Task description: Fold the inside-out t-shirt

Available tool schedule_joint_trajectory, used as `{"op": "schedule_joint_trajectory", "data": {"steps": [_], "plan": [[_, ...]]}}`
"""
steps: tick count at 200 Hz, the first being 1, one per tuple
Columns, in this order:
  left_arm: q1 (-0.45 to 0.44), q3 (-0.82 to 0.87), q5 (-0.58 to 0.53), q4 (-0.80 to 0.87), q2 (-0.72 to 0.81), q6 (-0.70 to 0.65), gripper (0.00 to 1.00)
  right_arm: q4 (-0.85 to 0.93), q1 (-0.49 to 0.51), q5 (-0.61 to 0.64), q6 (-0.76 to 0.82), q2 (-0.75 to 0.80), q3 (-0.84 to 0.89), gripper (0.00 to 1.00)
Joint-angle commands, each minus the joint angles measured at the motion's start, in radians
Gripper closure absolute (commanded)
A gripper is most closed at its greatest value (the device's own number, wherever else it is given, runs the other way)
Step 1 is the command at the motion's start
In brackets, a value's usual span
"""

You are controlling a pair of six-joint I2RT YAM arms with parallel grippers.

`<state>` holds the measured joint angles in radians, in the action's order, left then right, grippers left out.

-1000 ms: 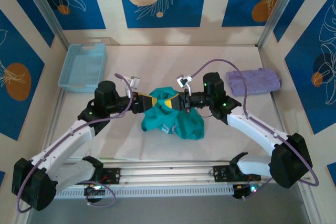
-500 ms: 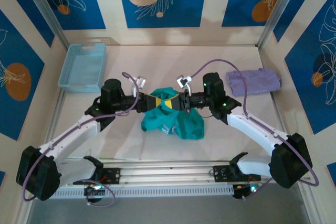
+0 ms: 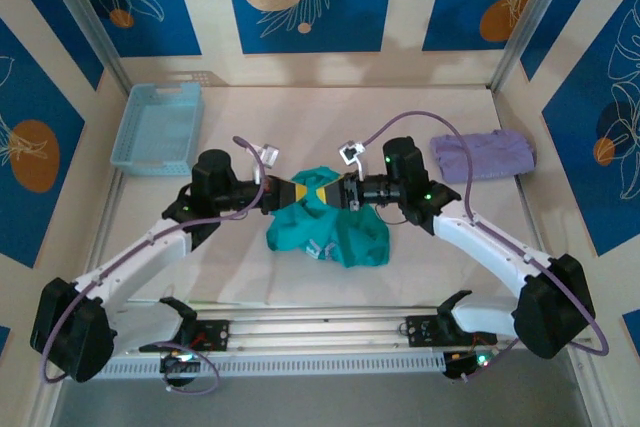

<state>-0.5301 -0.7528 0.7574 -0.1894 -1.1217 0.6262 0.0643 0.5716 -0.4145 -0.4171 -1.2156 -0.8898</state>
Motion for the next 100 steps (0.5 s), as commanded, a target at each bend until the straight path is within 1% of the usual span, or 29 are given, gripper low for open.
{"op": "schedule_joint_trajectory", "data": {"steps": [1, 14, 23, 43, 61, 78, 100], "plan": [[-0.034, -0.086, -0.084, 0.071, 0.068, -0.060, 1.00, 0.258, 0.041, 0.379, 0.048, 0.025, -0.106, 0.61], [-0.071, -0.131, -0.179, 0.166, 0.092, -0.120, 1.00, 0.274, 0.082, 0.485, 0.085, 0.059, -0.103, 0.56], [-0.093, -0.157, -0.236, 0.222, 0.101, -0.152, 1.00, 0.253, 0.099, 0.508, 0.103, 0.090, -0.087, 0.54], [-0.127, -0.204, -0.326, 0.300, 0.104, -0.194, 1.00, 0.167, 0.132, 0.487, 0.153, 0.168, -0.025, 0.51], [-0.161, -0.241, -0.390, 0.357, 0.092, -0.228, 1.00, 0.090, 0.185, 0.485, 0.215, 0.227, 0.031, 0.44], [-0.187, -0.269, -0.427, 0.387, 0.082, -0.247, 1.00, 0.056, 0.237, 0.502, 0.259, 0.247, 0.053, 0.42], [-0.210, -0.296, -0.467, 0.413, 0.075, -0.263, 1.00, 0.004, 0.289, 0.468, 0.295, 0.243, 0.066, 0.41]]}}
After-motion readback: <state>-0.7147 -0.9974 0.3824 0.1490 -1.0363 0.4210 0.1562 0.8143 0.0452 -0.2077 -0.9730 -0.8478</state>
